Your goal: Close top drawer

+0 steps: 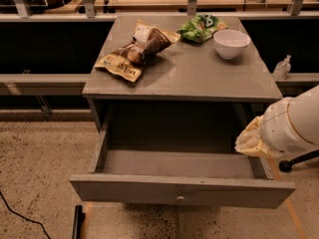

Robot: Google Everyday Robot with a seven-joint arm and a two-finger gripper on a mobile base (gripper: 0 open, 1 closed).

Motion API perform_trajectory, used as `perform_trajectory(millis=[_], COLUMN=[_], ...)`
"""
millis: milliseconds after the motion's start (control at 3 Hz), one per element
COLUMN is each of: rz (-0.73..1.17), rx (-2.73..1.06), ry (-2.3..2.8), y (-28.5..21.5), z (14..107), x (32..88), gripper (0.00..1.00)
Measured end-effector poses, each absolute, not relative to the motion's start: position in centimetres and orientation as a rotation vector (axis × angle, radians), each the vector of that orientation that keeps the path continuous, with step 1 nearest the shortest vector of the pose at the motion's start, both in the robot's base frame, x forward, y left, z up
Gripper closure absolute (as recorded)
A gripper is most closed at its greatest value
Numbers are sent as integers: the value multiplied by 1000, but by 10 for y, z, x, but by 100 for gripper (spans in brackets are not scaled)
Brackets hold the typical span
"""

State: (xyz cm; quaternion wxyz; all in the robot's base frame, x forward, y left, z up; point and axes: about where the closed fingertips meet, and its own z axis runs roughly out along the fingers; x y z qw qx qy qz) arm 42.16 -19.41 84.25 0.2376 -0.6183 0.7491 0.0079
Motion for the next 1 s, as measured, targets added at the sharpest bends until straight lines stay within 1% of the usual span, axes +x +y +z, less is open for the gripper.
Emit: perform_trajectory(millis=[333,1000], rz=[59,197], rx=[-1684,-1586], ry=[2060,2044], y=[-191,-186], z=[838,783], x=[418,383], gripper=[100,100])
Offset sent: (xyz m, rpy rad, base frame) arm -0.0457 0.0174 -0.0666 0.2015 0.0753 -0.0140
